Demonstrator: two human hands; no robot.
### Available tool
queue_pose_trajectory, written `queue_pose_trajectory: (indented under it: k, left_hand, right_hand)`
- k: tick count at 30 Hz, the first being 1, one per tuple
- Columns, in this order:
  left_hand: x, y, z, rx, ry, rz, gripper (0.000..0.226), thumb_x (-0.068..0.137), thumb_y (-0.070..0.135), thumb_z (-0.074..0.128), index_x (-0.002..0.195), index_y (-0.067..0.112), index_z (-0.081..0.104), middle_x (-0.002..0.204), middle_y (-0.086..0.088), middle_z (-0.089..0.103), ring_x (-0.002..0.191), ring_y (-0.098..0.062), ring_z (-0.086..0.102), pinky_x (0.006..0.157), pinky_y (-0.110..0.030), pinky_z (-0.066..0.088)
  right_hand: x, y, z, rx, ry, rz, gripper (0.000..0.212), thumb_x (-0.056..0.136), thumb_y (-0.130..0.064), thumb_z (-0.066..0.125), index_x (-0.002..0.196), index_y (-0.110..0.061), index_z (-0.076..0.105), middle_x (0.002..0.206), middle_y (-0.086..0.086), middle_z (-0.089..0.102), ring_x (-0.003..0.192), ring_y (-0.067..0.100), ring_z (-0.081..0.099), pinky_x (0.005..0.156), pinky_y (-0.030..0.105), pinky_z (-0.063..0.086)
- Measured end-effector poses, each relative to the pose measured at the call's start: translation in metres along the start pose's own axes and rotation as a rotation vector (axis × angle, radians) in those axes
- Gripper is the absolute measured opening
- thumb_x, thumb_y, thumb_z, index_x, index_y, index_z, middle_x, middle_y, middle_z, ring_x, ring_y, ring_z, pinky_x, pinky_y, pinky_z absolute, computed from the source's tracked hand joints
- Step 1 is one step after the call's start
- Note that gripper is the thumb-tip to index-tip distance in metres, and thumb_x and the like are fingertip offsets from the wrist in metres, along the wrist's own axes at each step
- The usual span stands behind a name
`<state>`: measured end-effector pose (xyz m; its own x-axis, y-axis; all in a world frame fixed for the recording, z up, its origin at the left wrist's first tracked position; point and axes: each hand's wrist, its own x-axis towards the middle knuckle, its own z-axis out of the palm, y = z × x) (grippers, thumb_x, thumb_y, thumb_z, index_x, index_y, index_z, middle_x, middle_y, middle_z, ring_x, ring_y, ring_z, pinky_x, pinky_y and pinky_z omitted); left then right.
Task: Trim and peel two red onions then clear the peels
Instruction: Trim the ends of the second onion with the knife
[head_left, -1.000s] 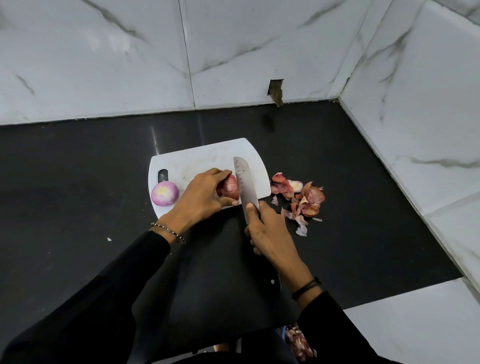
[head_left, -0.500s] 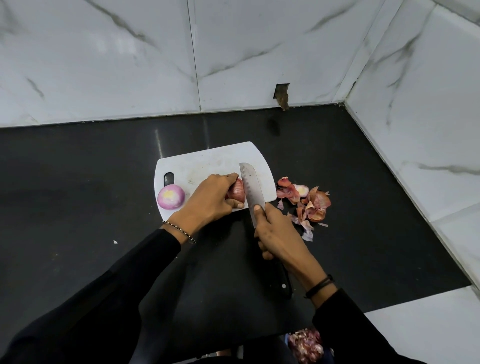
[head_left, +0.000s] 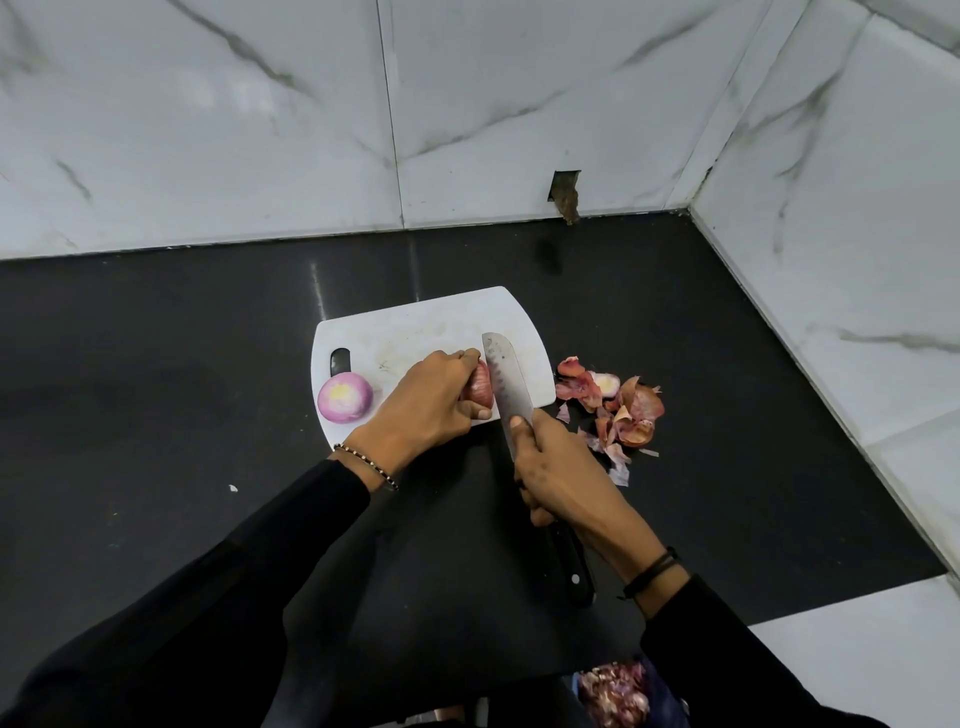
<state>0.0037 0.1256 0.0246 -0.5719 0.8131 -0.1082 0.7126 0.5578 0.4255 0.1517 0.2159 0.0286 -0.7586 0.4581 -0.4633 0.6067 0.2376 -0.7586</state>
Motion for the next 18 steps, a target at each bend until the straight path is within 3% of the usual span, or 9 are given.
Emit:
queue_pose_trajectory:
  k: [9,13,18]
  left_hand:
    - [0.001,0.000,0.004,0.019,0.015,0.026,0.047,0.088,0.021,0.070,0.128,0.005,0.051,0.117,-0.013,0.061,0.106,-0.031,0.053,0.085,-0.035,0.044]
    - [0.003,-0.007,0.011,0.027,0.033,0.055,0.046,0.087,0.020,0.070,0.126,0.005,0.052,0.118,-0.012,0.061,0.102,-0.028,0.051,0.080,-0.032,0.039]
    - [0.005,-0.005,0.010,0.032,0.020,0.051,0.053,0.089,0.018,0.069,0.135,0.003,0.048,0.123,-0.015,0.060,0.107,-0.031,0.051,0.087,-0.035,0.041]
  right_hand:
    - [-0.009,-0.011,-0.002,-0.116,0.000,0.006,0.030,0.106,-0.046,0.029,0.109,-0.020,0.043,0.088,0.009,0.058,0.051,0.017,0.060,0.053,0.031,0.058]
    - [-0.013,-0.016,-0.002,-0.133,-0.001,0.014,0.029,0.107,-0.045,0.029,0.109,-0.020,0.043,0.090,0.009,0.060,0.048,0.015,0.060,0.045,0.024,0.052]
    - [-0.010,-0.017,-0.004,-0.189,0.005,-0.012,0.029,0.107,-0.044,0.028,0.105,-0.018,0.041,0.100,0.011,0.059,0.042,0.014,0.059,0.037,0.018,0.041]
